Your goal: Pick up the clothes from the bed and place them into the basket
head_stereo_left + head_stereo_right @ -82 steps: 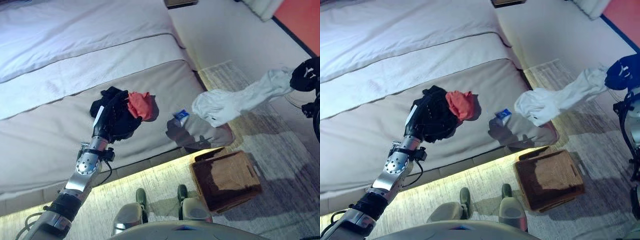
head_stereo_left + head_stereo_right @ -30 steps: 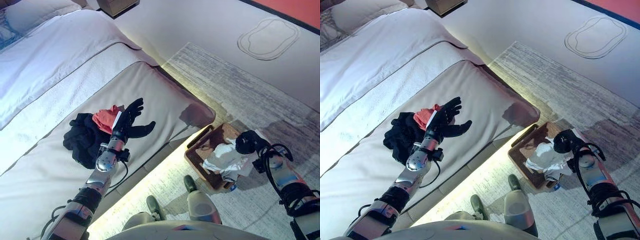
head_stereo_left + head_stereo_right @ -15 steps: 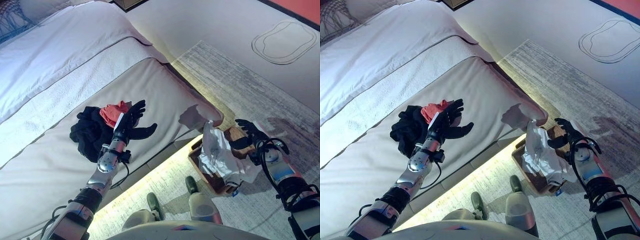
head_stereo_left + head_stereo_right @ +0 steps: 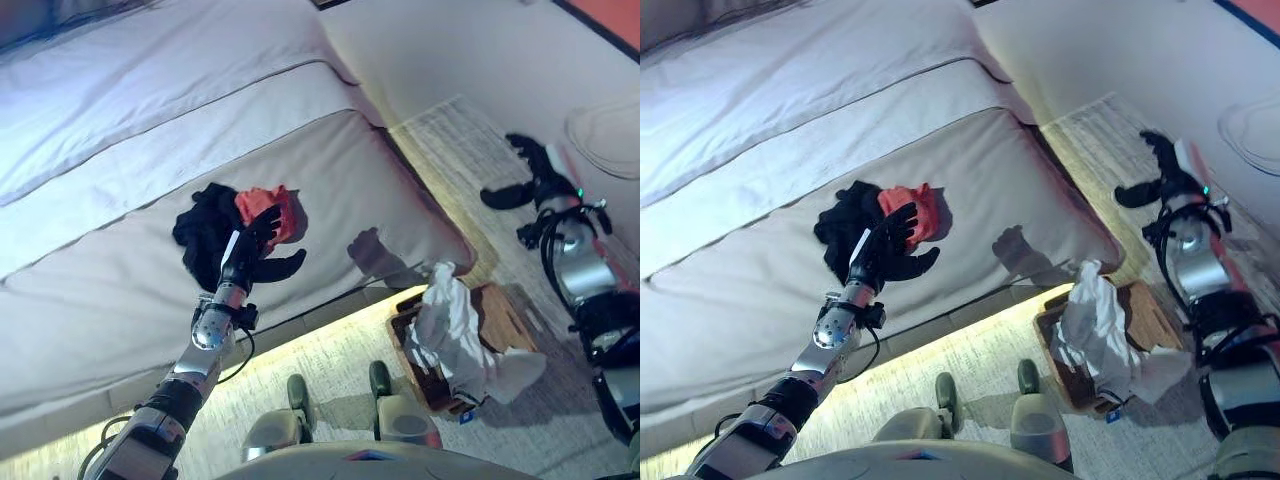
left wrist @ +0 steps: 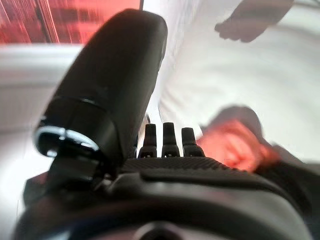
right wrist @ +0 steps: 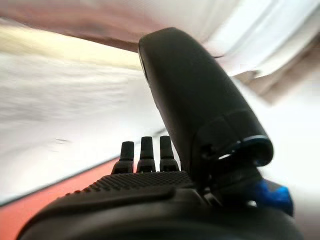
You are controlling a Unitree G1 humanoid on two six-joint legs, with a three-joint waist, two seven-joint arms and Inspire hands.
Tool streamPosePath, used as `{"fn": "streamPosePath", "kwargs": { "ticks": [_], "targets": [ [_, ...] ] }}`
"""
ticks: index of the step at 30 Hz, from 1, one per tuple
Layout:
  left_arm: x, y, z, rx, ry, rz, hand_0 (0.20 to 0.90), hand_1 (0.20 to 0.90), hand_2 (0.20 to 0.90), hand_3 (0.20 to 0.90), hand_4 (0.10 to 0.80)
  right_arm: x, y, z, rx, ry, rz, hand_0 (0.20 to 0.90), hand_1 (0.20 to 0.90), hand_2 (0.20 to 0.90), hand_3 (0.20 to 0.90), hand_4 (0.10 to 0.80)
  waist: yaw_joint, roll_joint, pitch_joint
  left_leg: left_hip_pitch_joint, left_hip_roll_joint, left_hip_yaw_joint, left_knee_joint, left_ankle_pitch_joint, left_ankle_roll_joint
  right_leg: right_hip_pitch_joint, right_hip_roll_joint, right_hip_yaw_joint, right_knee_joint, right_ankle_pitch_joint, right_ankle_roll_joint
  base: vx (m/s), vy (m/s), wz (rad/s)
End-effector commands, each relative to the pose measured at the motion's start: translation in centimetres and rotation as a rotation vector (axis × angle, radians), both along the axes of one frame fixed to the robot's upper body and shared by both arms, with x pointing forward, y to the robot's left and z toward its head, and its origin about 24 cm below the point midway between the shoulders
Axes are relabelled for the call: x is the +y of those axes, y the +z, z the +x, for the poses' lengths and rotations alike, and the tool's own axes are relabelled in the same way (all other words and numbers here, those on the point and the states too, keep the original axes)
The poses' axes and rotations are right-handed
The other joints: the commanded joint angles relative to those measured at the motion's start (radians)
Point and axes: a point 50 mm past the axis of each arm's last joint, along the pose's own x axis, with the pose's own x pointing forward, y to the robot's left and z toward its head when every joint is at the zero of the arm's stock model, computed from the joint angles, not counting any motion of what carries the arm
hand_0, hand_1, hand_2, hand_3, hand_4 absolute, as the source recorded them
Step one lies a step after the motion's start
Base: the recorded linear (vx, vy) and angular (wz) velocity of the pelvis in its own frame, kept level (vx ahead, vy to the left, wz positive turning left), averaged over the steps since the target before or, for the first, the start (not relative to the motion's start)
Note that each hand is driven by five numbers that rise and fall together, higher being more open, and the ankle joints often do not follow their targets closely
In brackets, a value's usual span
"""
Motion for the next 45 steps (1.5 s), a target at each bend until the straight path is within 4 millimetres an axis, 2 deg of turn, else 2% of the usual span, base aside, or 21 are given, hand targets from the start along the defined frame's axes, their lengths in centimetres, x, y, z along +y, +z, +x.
{"fn": "streamPosePath", "kwargs": {
  "ticks": [1,5,7,13,18,20,21,29,31,34,40,45],
  "targets": [
    [2.0,3.7,0.8,-0.220,0.022,0.019,0.900,0.900,0.900,0.900,0.800,4.0,8.3,1.6,-0.298,0.125,-0.108,0.900,0.900,0.900,0.900,0.800,0.092,-0.069,0.000,-0.112,-0.077,-0.102,0.164,-0.108,0.011,-0.113,-0.016,-0.083,0.241,-0.113,-0.080,-0.053,0.006,0.28],
    [1.6,3.9,0.5,-0.250,-0.013,0.018,0.900,0.900,0.900,0.900,0.800,5.6,10.9,2.1,-0.386,0.144,-0.131,0.900,0.900,0.900,0.900,0.800,0.138,-0.054,0.057,-0.171,-0.096,-0.140,0.210,-0.101,0.007,-0.150,-0.027,-0.132,0.296,-0.138,-0.096,-0.062,0.030,0.44],
    [1.4,4.0,0.2,-0.263,-0.024,0.012,0.900,0.900,0.900,0.900,0.800,6.3,11.6,2.3,-0.413,0.149,-0.130,0.900,0.900,0.900,0.900,0.800,0.161,-0.046,0.087,-0.209,-0.103,-0.155,0.252,-0.091,0.003,-0.172,-0.034,-0.161,0.337,-0.156,-0.107,-0.042,0.064,0.47],
    [1.6,4.4,-0.5,-0.293,-0.027,0.018,0.900,0.900,0.900,0.900,0.800,8.2,12.0,3.1,-0.412,0.151,-0.140,0.900,0.900,0.900,0.900,0.800,0.237,-0.038,0.166,-0.314,-0.130,-0.197,0.378,-0.101,0.014,-0.257,-0.062,-0.231,0.497,-0.214,-0.125,-0.025,0.035,0.43],
    [1.6,5.5,-0.9,-0.338,-0.054,0.016,0.900,0.900,0.900,0.900,0.800,7.7,12.4,3.6,-0.369,0.108,-0.151,0.900,0.900,0.900,0.900,0.800,0.289,-0.026,0.212,-0.428,-0.158,-0.217,0.504,-0.124,0.024,-0.343,-0.088,-0.269,0.654,-0.271,-0.146,0.017,0.025,0.40],
    [1.5,5.8,-1.0,-0.348,-0.063,0.012,0.900,0.900,0.900,0.900,0.800,7.6,12.5,3.7,-0.361,0.096,-0.145,0.900,0.900,0.900,0.900,0.800,0.298,-0.023,0.212,-0.456,-0.164,-0.220,0.519,-0.126,0.027,-0.369,-0.092,-0.273,0.673,-0.275,-0.146,0.028,-0.003,0.43],
    [1.4,6.0,-1.4,-0.364,-0.081,0.009,0.900,0.900,0.900,0.900,0.800,7.5,12.3,3.9,-0.350,0.083,-0.132,0.900,0.900,0.900,0.900,0.800,0.313,-0.022,0.212,-0.485,-0.171,-0.219,0.551,-0.164,0.034,-0.401,-0.098,-0.269,0.713,-0.302,-0.139,0.027,-0.023,0.27],
    [0.9,7.0,-1.9,-0.418,-0.093,-0.027,0.900,0.900,0.900,0.900,0.800,7.0,11.8,4.5,-0.271,0.031,-0.174,0.900,0.900,0.900,0.900,0.800,0.337,-0.001,0.212,-0.631,-0.195,-0.221,0.646,-0.188,0.048,-0.543,-0.116,-0.275,0.826,-0.330,-0.144,-0.009,0.004,0.14],
    [0.7,7.3,-2.3,-0.441,-0.097,-0.038,0.900,0.900,0.900,0.900,0.800,6.0,11.3,4.6,-0.208,-0.044,-0.279,0.900,0.900,0.900,0.900,0.800,0.345,0.012,0.212,-0.686,-0.201,-0.214,0.679,-0.199,0.053,-0.596,-0.121,-0.282,0.858,-0.333,-0.146,-0.033,-0.016,0.13],
    [0.8,7.7,-2.7,-0.462,-0.085,-0.053,0.900,0.900,0.900,0.900,0.800,4.1,11.6,4.5,-0.139,-0.147,-0.405,0.900,0.900,0.900,0.900,0.800,0.354,0.025,0.212,-0.744,-0.202,-0.208,0.712,-0.211,0.061,-0.651,-0.124,-0.288,0.882,-0.333,-0.147,-0.047,-0.017,0.07],
    [1.6,8.3,-3.3,-0.477,-0.061,-0.071,0.900,0.900,0.900,0.900,0.800,0.6,13.6,3.8,0.040,-0.366,-0.703,0.900,0.900,0.900,0.900,0.800,0.372,0.042,0.212,-0.840,-0.200,-0.196,0.778,-0.225,0.069,-0.743,-0.122,-0.285,0.921,-0.332,-0.143,-0.027,-0.010,0.04],
    [2.0,8.9,-3.5,-0.496,-0.060,-0.071,0.900,0.900,0.900,0.900,0.800,-0.8,15.5,3.0,0.108,-0.486,-0.853,0.900,0.900,0.900,0.900,0.800,0.381,0.057,0.212,-0.889,-0.196,-0.184,0.798,-0.225,0.077,-0.800,-0.122,-0.275,0.943,-0.329,-0.136,-0.024,-0.005,-0.01]
  ]
}}
